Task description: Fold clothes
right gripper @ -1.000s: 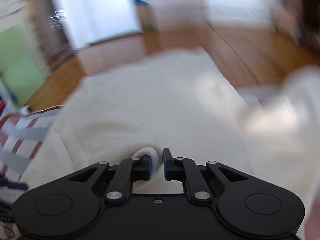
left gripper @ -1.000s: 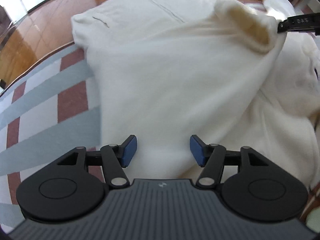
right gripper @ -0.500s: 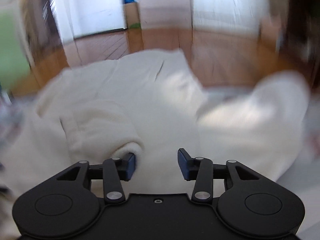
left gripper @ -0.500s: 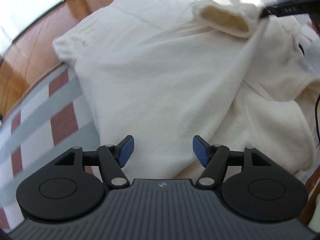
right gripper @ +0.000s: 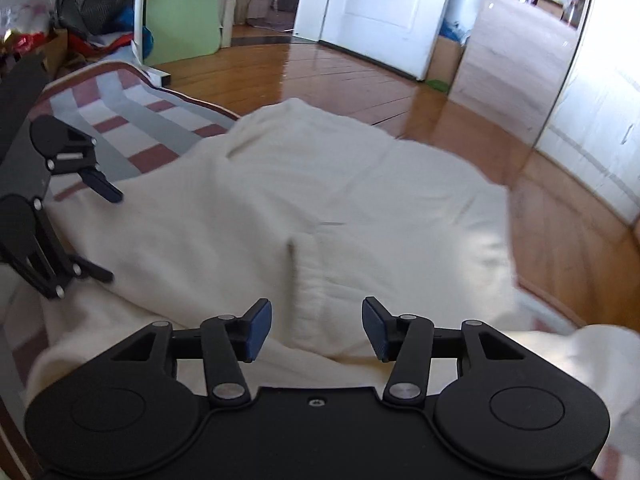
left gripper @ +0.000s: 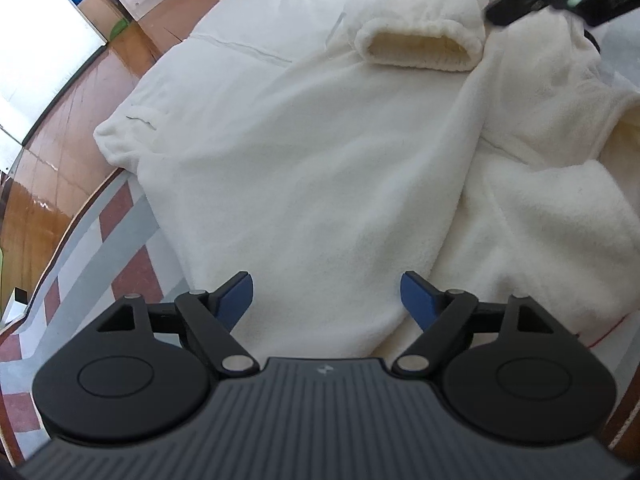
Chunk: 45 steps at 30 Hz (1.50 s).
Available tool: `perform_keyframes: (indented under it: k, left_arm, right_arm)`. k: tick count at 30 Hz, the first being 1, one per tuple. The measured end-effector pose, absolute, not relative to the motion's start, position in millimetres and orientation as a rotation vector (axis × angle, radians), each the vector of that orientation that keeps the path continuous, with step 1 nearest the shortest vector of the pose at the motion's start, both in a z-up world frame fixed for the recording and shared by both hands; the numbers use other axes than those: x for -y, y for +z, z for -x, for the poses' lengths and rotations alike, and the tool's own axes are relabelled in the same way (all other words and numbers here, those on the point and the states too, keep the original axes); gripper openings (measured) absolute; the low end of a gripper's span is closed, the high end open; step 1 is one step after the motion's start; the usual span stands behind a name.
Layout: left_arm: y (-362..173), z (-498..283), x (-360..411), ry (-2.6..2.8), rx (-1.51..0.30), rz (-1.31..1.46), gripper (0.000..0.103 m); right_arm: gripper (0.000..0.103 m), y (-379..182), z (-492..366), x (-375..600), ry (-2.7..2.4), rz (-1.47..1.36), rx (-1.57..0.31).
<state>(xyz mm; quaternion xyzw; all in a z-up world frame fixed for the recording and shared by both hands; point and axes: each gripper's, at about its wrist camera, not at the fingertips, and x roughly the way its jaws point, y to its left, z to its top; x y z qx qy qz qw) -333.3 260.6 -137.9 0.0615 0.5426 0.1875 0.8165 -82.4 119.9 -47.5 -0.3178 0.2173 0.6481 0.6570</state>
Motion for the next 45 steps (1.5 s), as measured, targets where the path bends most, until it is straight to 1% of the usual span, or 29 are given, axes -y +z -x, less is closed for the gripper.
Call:
perform_keyframes:
  k: [2, 4, 7, 8, 9, 10, 11, 12, 14, 15, 16, 20, 24, 25, 27, 28, 29, 30, 32, 33, 36, 37, 38, 39, 40, 41, 42, 44, 45]
  left_arm:
    - [-140, 330, -262, 0.408, -1.174, -0.131, 0.094]
    - [-140, 327, -266, 0.421, -1.188, -0.113, 0.097]
    - [-141, 326, -269, 0.418, -1.184, -0.079, 0.097]
    - [-141, 326, -270, 0.417, -1.179, -0.070, 0.095]
    - [-141, 328, -269, 0.412, -1.169, -0.065, 0.091]
    - [-140, 329, -270, 0.394, -1.161, -0.033, 0.069]
    - [-139, 330, -270, 0.374, -1.154, 0.004, 0.040]
    - [-138, 331, -271, 0.353, -1.146, 0.041, 0.026]
    - [-134, 331, -277, 0.386, -1.154, 0.069, 0.007]
    - [-132, 331, -280, 0.405, -1.159, 0.082, 0.001]
    - [-128, 334, -285, 0.430, -1.149, 0.085, 0.000]
    - [-98, 368, -317, 0.591, -1.090, 0.161, 0.000]
    - [-76, 412, -337, 0.692, -1.070, 0.250, 0.000]
    - [-75, 416, -336, 0.684, -1.064, 0.234, 0.000]
    - [-78, 411, -328, 0.631, -1.064, 0.175, 0.004]
    - [-81, 404, -325, 0.597, -1.062, 0.146, 0.004]
    - [-83, 395, -322, 0.563, -1.059, 0.117, 0.009]
    - [-86, 386, -317, 0.520, -1.054, 0.092, 0.014]
    - [-91, 366, -304, 0.421, -1.044, 0.037, 0.044]
    - [-94, 357, -296, 0.364, -1.044, 0.007, 0.048]
    - [-104, 333, -280, 0.237, -1.073, -0.035, 0.051]
    - [-108, 326, -278, 0.208, -1.089, -0.032, 0.055]
    - [-113, 321, -276, 0.186, -1.107, -0.027, 0.058]
    - [-118, 317, -273, 0.173, -1.123, -0.031, 0.060]
    - [-122, 313, -271, 0.160, -1.138, -0.036, 0.064]
    - [-127, 309, -268, 0.174, -1.152, -0.047, 0.072]
    - [-132, 306, -265, 0.193, -1.165, -0.059, 0.074]
    - [-142, 299, -264, 0.275, -1.205, -0.085, 0.071]
    - [-143, 297, -265, 0.297, -1.198, -0.057, 0.067]
  right_arm:
    - [0.064, -62, 90, -132, 1.442, 0.742, -0.498]
    - [0.065, -80, 88, -148, 1.401, 0.763, -0.488]
    - [0.065, -91, 79, -157, 1.403, 0.740, -0.533]
    - [0.064, -94, 77, -158, 1.415, 0.738, -0.533]
    - [0.059, -96, 76, -157, 1.409, 0.750, -0.515]
    - [0.038, -97, 75, -156, 1.392, 0.768, -0.493]
    - [0.026, -94, 72, -155, 1.382, 0.758, -0.486]
    - [0.026, -89, 68, -153, 1.374, 0.734, -0.485]
    - [0.026, -70, 57, -144, 1.370, 0.607, -0.489]
    - [0.026, -60, 48, -139, 1.371, 0.527, -0.511]
    - [0.026, -49, 39, -134, 1.372, 0.442, -0.538]
    - [0.025, -14, -1, -119, 1.414, 0.120, -0.683]
    - [0.025, -3, -33, -90, 1.382, -0.186, -0.785]
    - [0.025, -8, -39, -86, 1.337, -0.193, -0.800]
    - [0.022, -25, -50, -82, 1.212, -0.135, -0.818]
    - [0.020, -35, -57, -84, 1.138, -0.079, -0.837]
    - [0.015, -45, -64, -87, 1.086, -0.023, -0.859]
    - [0.012, -54, -70, -90, 1.048, 0.027, -0.879]
    - [0.012, -70, -81, -96, 0.988, 0.107, -0.927]
    - [0.013, -75, -84, -96, 0.979, 0.104, -0.955]
    - [0.018, -80, -93, -81, 1.000, -0.062, -1.028]
    - [0.027, -83, -95, -75, 1.007, -0.134, -1.056]
    - [0.043, -85, -97, -70, 1.012, -0.204, -1.086]
    - [0.047, -87, -98, -66, 1.017, -0.272, -1.115]
    - [0.049, -90, -100, -63, 1.020, -0.328, -1.136]
    - [0.050, -92, -99, -60, 1.024, -0.377, -1.153]
    - [0.050, -95, -99, -56, 1.028, -0.421, -1.172]
    - [0.055, -103, -98, -48, 1.027, -0.495, -1.210]
    - [0.056, -108, -98, -46, 1.024, -0.526, -1.227]
